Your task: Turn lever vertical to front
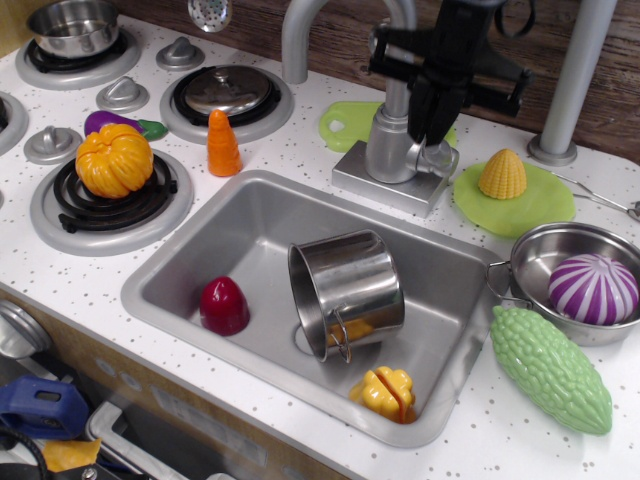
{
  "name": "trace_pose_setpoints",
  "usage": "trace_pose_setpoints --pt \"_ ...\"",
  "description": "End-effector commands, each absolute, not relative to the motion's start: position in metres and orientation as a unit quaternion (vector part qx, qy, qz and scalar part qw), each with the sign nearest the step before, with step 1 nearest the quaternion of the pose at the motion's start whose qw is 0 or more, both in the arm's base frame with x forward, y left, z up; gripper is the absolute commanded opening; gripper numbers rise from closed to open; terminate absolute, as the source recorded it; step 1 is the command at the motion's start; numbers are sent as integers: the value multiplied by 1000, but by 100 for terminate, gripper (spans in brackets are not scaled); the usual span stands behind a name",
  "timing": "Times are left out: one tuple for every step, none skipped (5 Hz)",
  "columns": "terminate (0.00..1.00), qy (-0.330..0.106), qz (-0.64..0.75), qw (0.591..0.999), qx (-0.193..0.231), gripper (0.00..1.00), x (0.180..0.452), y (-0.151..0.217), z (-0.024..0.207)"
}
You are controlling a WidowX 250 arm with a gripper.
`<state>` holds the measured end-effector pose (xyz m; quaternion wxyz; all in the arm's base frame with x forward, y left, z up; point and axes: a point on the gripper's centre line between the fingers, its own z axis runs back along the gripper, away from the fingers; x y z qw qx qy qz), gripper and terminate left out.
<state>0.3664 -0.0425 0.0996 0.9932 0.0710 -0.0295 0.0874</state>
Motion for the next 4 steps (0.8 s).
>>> trace_pose_setpoints --pt "0 -51 87 992 77 0 384 -45 134" --pt "0 -59 83 992 73 0 388 -42 124" --pt "0 -78 80 992 59 0 385 -36 100" --pt "100 -93 83 990 59 0 379 -32 75"
